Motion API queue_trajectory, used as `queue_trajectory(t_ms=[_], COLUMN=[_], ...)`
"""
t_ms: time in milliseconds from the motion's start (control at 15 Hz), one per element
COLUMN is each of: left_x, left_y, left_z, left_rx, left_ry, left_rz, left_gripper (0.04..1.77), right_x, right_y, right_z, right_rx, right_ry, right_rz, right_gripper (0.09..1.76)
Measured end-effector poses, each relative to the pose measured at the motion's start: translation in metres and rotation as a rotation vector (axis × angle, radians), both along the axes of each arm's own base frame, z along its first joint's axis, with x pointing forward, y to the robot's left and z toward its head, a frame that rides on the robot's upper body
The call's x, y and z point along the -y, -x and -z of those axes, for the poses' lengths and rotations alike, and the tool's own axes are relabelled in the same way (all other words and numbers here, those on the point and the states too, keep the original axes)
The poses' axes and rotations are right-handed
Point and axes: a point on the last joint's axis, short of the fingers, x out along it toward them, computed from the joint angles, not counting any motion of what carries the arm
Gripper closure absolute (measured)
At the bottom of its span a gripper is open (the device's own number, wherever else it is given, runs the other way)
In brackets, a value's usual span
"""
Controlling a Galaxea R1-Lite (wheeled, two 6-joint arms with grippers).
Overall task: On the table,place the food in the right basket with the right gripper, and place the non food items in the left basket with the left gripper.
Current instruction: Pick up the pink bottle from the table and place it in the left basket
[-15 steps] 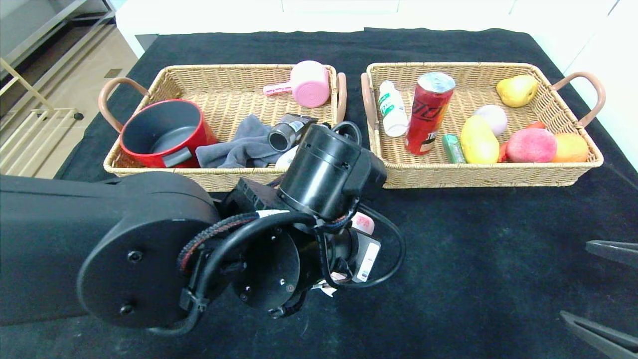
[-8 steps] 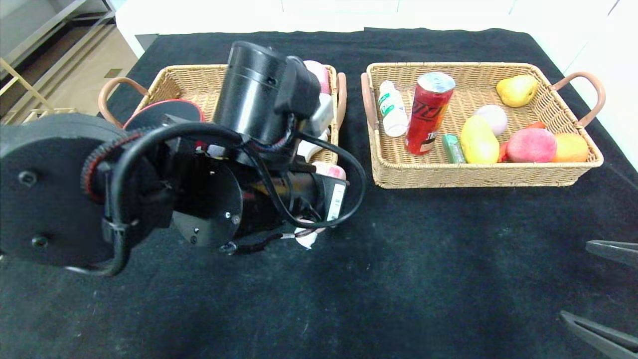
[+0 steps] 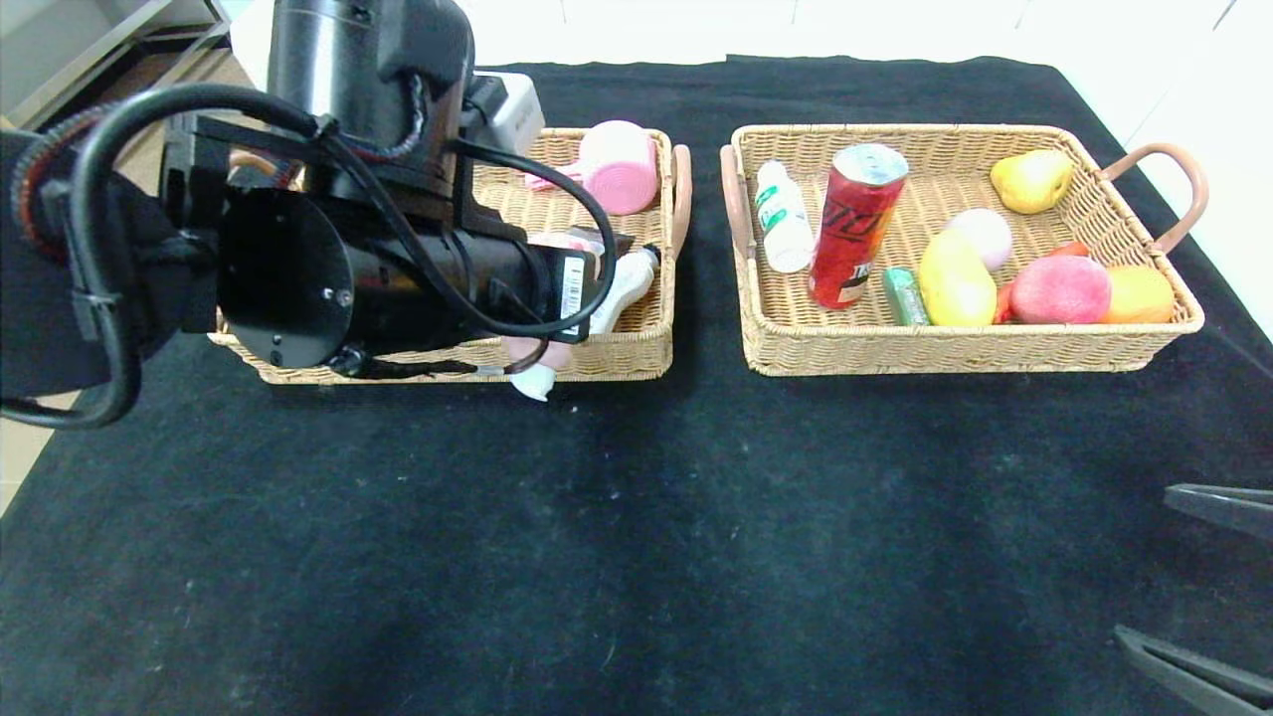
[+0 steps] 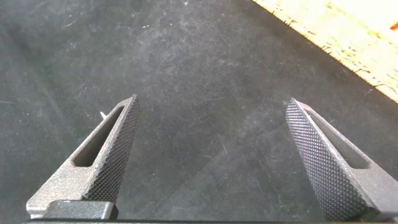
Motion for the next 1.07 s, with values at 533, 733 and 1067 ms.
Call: queue_trajectory(t_ms=[533,733,1067], left_x=[-0.031,-0.035,-0.035], left_y=[-0.023,-0.037,-0.062], left_z=[-0.032,-0.037,-0.035], left_rx=[0.105,0.127,0.141], left_ry=[0.012,0.002,0.001], left_rz=[-0.074,-0.099,-0.132], left_gripper=[0.95,0.95,0.95], right_x=[0.0,0.0,0.001], right_y=[-0.001,-0.001,0.0], right_z=[0.0,0.0,-0.001], right_rx=[-0.001,0.0,0.005], right_ry=[0.001,0.001,0.0], right_rz=[-0.002,-0.001,0.006], right_gripper=[0.14,0.14,0.14])
